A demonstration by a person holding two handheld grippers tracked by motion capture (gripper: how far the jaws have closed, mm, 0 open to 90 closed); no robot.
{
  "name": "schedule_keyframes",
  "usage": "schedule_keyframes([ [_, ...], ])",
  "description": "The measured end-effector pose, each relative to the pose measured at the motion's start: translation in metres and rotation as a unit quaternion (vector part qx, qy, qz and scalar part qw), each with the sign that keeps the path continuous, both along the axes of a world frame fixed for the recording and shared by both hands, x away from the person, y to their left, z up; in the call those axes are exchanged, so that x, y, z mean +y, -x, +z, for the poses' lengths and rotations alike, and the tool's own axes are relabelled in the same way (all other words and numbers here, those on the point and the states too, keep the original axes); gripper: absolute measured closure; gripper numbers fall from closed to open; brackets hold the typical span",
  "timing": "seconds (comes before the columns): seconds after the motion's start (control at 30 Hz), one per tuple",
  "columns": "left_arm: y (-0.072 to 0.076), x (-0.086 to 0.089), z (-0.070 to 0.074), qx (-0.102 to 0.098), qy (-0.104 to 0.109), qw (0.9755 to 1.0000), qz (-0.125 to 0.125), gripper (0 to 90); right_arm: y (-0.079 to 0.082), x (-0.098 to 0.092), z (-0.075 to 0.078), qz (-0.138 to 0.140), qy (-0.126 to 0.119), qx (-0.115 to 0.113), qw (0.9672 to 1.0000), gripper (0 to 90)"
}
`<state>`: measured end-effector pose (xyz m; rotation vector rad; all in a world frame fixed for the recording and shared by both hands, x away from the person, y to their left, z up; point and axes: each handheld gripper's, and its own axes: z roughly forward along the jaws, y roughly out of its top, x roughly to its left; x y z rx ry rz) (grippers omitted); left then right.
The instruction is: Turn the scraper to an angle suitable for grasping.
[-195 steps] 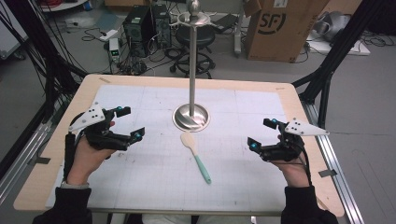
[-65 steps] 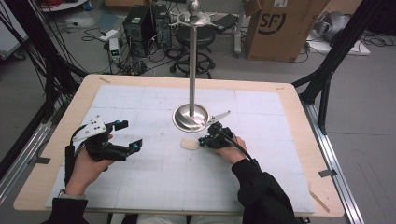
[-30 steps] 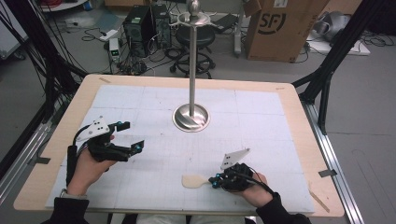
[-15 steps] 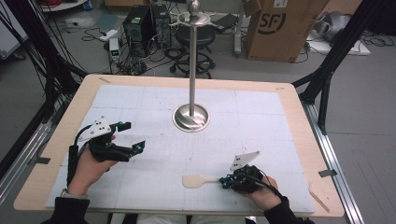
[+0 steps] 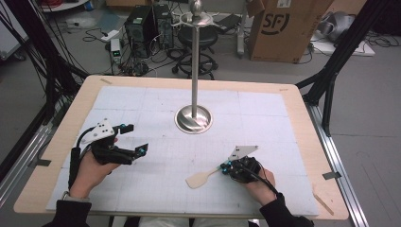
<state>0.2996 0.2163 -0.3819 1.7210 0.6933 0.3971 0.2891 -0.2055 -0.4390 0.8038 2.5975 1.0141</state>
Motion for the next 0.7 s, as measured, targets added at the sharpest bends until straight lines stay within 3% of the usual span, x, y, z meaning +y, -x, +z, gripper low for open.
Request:
schedule_keyframes([
  [0.03,0.000,0.000,0.000,0.000,0.000,1.0000,0.000,6.1,-0.004,0.000,-0.002,-0.005,-0.013,0.002,0.9999,90.0],
  [0.23,-0.001,-0.002,-0.001,0.001,-0.004,1.0000,-0.002,6.1,-0.018,0.007,-0.005,-0.020,-0.031,0.001,0.9993,90.0],
  [0.4,-0.001,-0.005,-0.002,0.002,-0.006,1.0000,-0.003,6.1,-0.032,0.010,-0.008,-0.034,-0.061,0.010,0.9976,90.0],
  [0.7,-0.002,-0.005,-0.002,0.002,-0.008,1.0000,-0.003,6.1,-0.033,0.017,-0.007,-0.045,-0.053,-0.005,0.9976,90.0],
])
